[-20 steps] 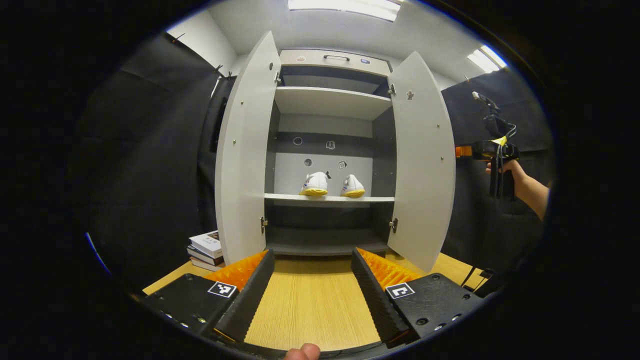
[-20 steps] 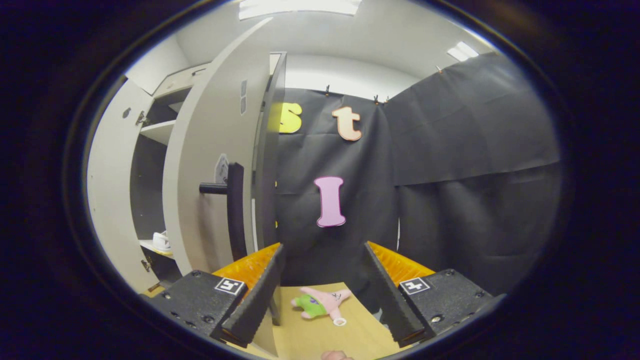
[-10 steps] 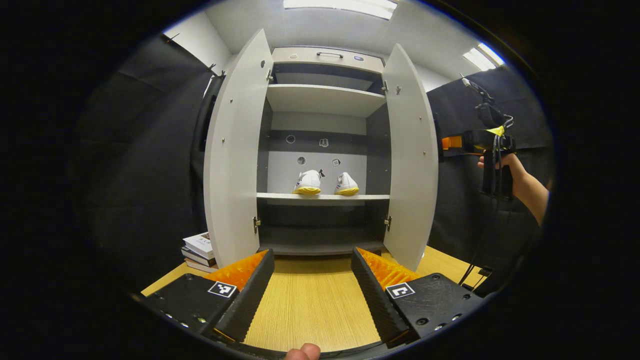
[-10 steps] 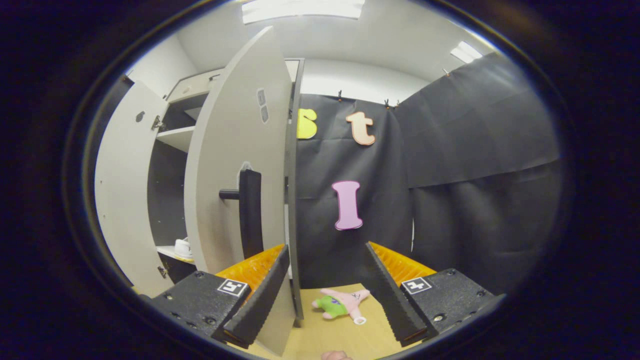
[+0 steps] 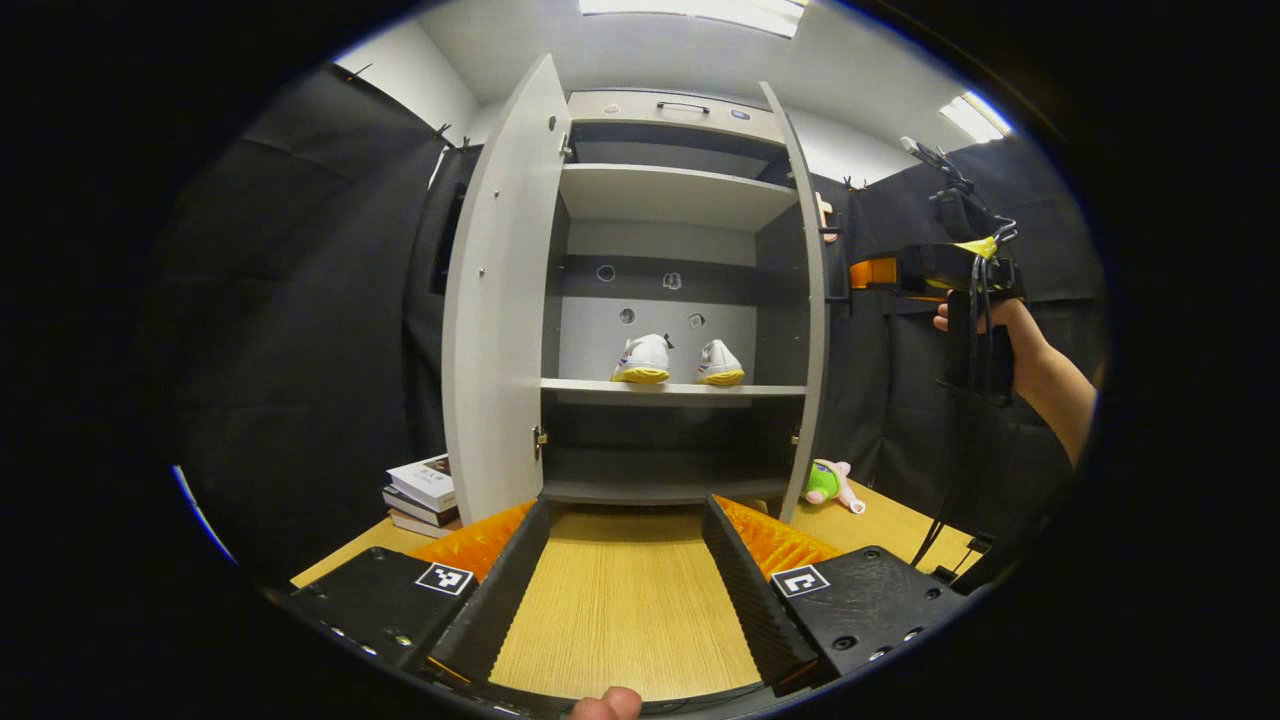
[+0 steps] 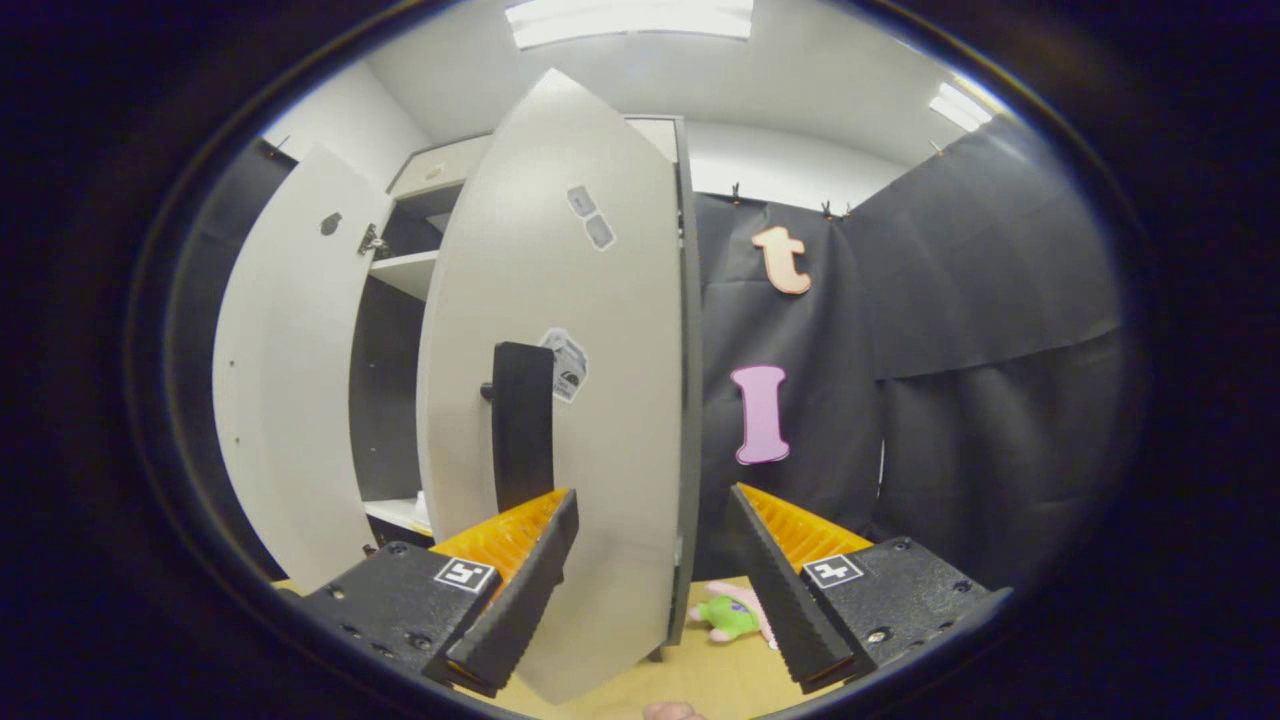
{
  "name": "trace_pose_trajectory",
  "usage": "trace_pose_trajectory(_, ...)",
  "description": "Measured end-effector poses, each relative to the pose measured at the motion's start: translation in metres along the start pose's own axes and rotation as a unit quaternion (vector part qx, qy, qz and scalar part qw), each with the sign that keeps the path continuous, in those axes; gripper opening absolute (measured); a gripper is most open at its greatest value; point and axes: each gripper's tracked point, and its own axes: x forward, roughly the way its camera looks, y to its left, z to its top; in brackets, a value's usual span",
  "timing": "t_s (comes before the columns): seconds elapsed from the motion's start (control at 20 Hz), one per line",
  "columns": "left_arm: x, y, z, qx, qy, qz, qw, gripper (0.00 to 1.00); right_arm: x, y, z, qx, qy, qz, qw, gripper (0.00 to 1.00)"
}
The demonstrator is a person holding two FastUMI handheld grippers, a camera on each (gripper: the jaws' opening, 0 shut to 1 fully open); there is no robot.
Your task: Grab one shoe with the right hand and put it into the shoe cabinet, grab the other shoe with the left hand and put it into the shoe cabinet; then close the right door with the right hand and the left door with the left hand.
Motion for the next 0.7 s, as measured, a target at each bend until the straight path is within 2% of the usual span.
trace_pose_trajectory(0.15, -0.005, 0.014, -0.003, -0.002, 0.004, 0.017, 1.000, 0.93, 0.015, 0.027, 0.002, 0.008, -0.004, 0.021, 1.000, 0.97)
trace_pose_trajectory(0.35, -0.010, 0.032, -0.009, -0.008, 0.010, 0.041, 0.999, 0.93, 0.024, 0.037, 0.007, 0.013, -0.010, 0.019, 1.000, 0.97)
trace_pose_trajectory(0.45, -0.013, 0.044, -0.009, -0.012, 0.011, 0.056, 0.998, 0.92, 0.013, 0.041, 0.006, 0.030, -0.019, 0.029, 0.999, 0.98)
trace_pose_trajectory(0.7, -0.012, 0.090, -0.002, -0.007, 0.007, 0.101, 0.995, 0.93, -0.048, 0.045, -0.038, 0.019, 0.007, 0.054, 0.998, 0.98)
